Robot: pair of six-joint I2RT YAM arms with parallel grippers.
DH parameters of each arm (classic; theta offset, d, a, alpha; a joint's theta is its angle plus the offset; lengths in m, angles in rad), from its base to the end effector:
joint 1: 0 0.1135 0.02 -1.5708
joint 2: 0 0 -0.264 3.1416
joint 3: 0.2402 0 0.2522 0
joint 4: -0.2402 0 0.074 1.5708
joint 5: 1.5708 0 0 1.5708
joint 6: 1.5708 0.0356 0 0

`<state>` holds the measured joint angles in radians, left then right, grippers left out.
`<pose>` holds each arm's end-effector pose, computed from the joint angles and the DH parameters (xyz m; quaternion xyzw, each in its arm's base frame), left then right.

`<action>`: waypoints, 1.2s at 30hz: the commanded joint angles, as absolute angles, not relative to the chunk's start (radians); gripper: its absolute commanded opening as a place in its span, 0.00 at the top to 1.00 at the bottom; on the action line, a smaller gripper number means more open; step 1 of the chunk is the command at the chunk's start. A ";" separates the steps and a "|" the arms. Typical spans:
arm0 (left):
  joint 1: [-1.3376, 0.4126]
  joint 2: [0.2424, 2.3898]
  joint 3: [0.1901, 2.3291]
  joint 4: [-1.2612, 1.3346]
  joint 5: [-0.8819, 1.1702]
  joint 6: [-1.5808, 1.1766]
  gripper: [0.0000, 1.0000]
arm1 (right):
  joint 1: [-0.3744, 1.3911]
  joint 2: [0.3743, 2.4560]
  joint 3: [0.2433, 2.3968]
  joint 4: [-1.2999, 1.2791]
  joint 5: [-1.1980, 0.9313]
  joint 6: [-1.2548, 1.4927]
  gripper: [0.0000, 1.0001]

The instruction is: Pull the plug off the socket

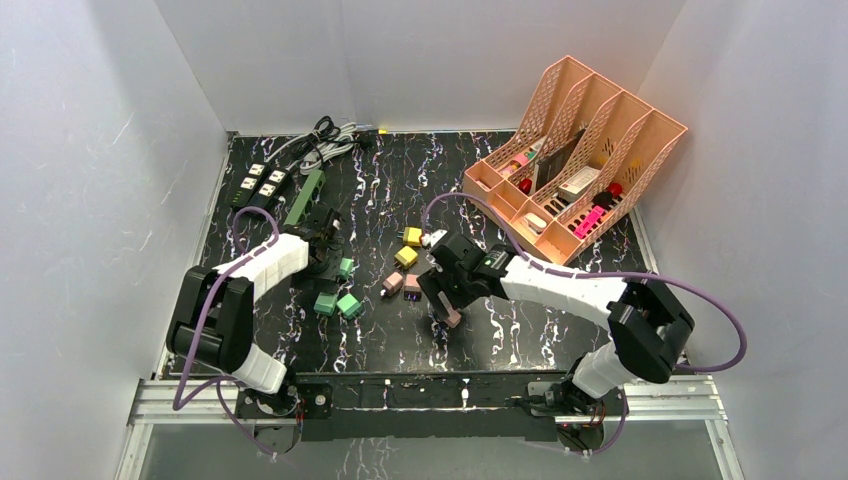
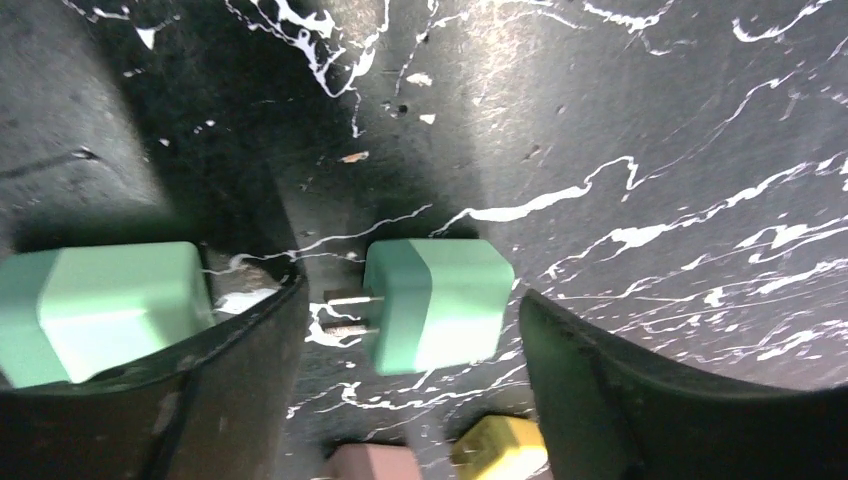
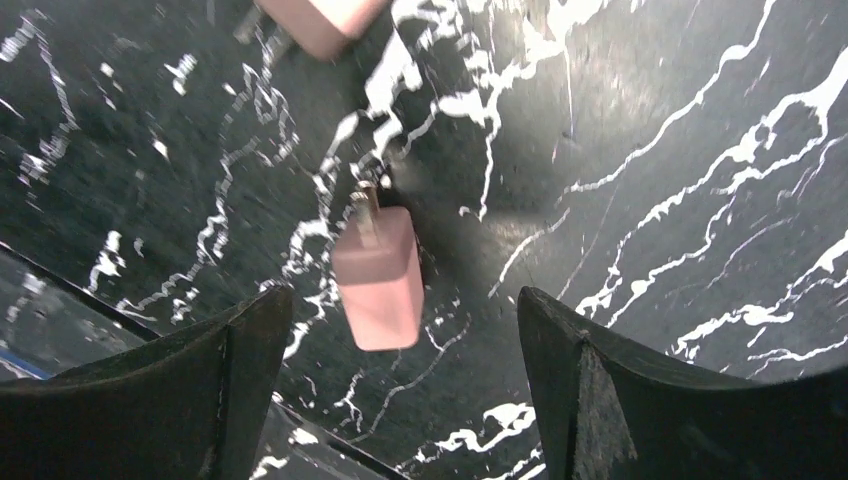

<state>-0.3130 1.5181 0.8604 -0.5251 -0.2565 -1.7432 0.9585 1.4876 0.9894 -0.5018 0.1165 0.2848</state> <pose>0.2669 -0.0769 0.1745 -0.6567 0.7186 -0.0989 0.2062 0.1764 0.2439 0.2202 -0.3011 0.9095 0.1183 0.2610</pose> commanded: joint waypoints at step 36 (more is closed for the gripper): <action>-0.222 1.358 1.071 -0.188 0.219 -0.432 0.02 | 0.944 1.636 1.043 -0.536 -0.176 -0.602 1.00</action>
